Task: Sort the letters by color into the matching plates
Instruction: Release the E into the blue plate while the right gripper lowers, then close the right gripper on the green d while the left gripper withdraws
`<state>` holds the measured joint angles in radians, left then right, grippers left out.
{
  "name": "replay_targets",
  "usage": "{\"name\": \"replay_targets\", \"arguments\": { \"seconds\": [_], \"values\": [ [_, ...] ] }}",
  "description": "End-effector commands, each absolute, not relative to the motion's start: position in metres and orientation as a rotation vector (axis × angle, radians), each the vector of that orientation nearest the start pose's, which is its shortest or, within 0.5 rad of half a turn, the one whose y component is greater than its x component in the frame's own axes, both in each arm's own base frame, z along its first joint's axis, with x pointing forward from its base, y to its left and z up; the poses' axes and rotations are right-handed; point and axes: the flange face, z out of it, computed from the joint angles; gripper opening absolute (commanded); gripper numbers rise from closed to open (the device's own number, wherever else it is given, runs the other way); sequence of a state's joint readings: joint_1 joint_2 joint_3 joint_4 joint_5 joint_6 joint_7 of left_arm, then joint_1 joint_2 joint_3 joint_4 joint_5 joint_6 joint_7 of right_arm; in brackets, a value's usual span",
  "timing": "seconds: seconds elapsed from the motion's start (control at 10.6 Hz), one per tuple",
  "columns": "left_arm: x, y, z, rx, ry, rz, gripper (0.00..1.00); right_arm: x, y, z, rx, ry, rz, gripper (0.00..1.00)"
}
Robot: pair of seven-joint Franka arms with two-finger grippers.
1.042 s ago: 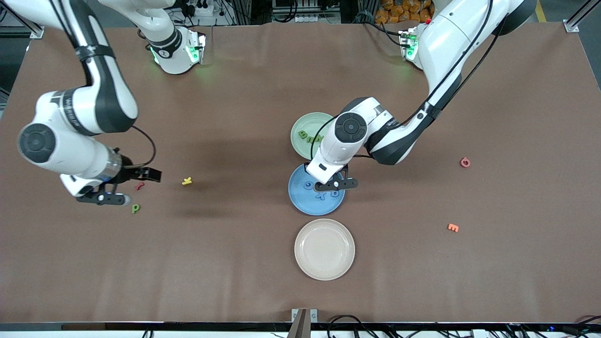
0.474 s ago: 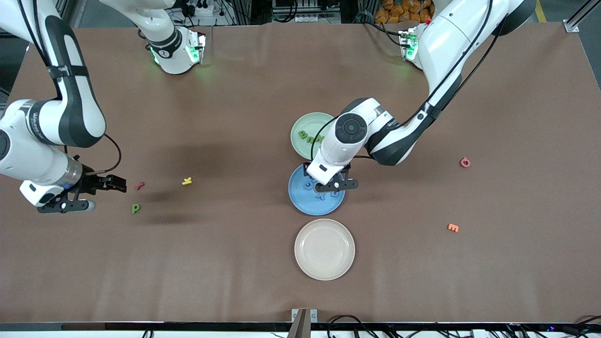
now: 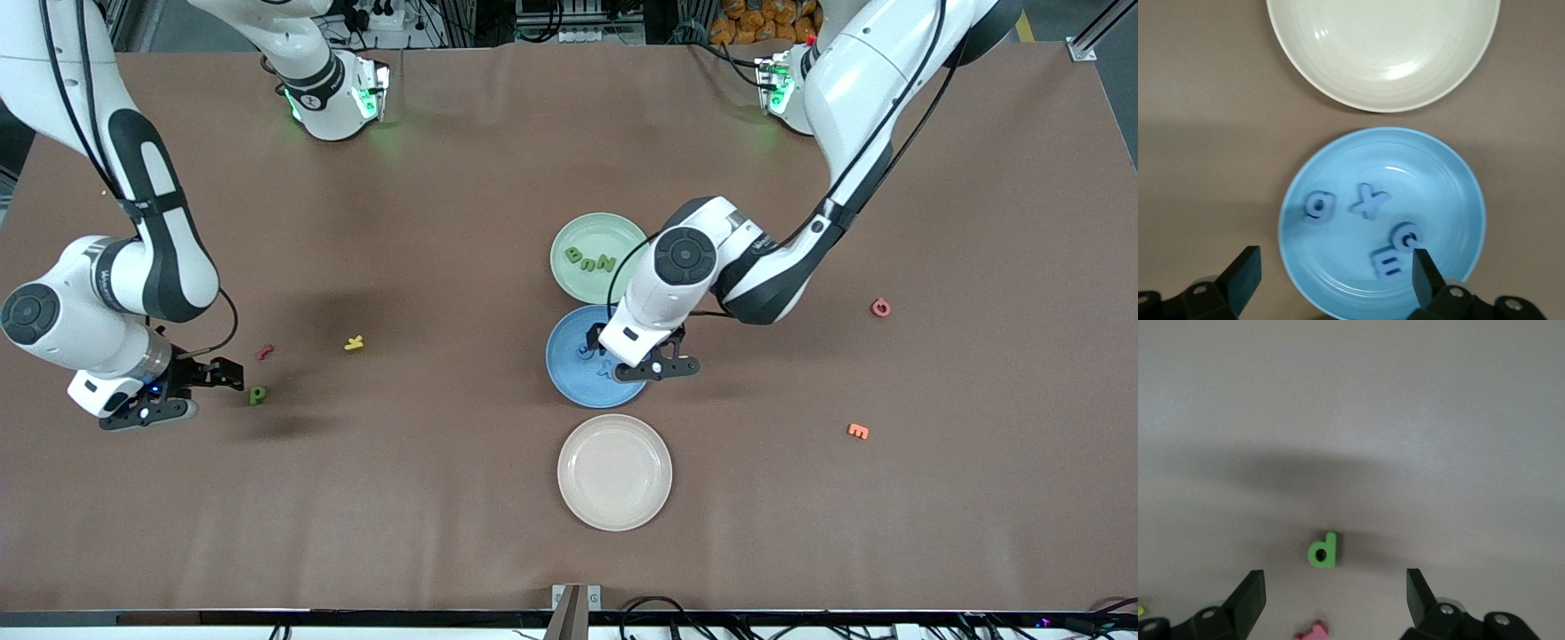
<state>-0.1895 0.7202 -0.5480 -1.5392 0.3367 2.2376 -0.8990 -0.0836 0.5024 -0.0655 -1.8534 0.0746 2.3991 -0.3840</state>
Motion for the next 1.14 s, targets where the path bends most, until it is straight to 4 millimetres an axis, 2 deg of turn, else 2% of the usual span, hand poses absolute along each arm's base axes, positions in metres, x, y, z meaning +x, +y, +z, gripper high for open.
{"name": "replay_targets", "arguments": {
  "seconds": [0.0,0.19,0.28,0.47,0.66,0.85,1.04],
  "values": [
    [0.598,-0.368,0.321,-3.171,-0.048,-0.046,1.0,0.645,-0.097,0.233,-3.066,-0.271,-0.127,0.84],
    [0.611,-0.327,0.357,-3.123,-0.088,-0.051,1.0,0.645,-0.091,0.224,-3.065,-0.284,-0.118,0.77],
    [0.619,-0.304,0.368,-3.111,-0.13,-0.055,1.0,0.644,-0.092,0.22,-3.073,-0.284,-0.143,0.77],
    [0.628,-0.276,0.386,-3.122,-0.201,-0.073,1.0,0.637,-0.093,0.201,-3.084,-0.282,-0.154,0.77],
    [0.623,-0.247,0.397,-3.1,-0.221,-0.056,1.0,0.634,-0.092,0.195,-3.086,-0.282,-0.151,0.77],
    [0.607,-0.202,0.408,-3.077,-0.178,-0.033,1.0,0.625,-0.092,0.185,-3.092,-0.275,-0.151,0.76],
    [0.588,-0.197,0.411,-3.08,-0.12,0.004,1.0,0.62,-0.09,0.18,-3.09,-0.271,-0.13,0.72]
  ]
}}
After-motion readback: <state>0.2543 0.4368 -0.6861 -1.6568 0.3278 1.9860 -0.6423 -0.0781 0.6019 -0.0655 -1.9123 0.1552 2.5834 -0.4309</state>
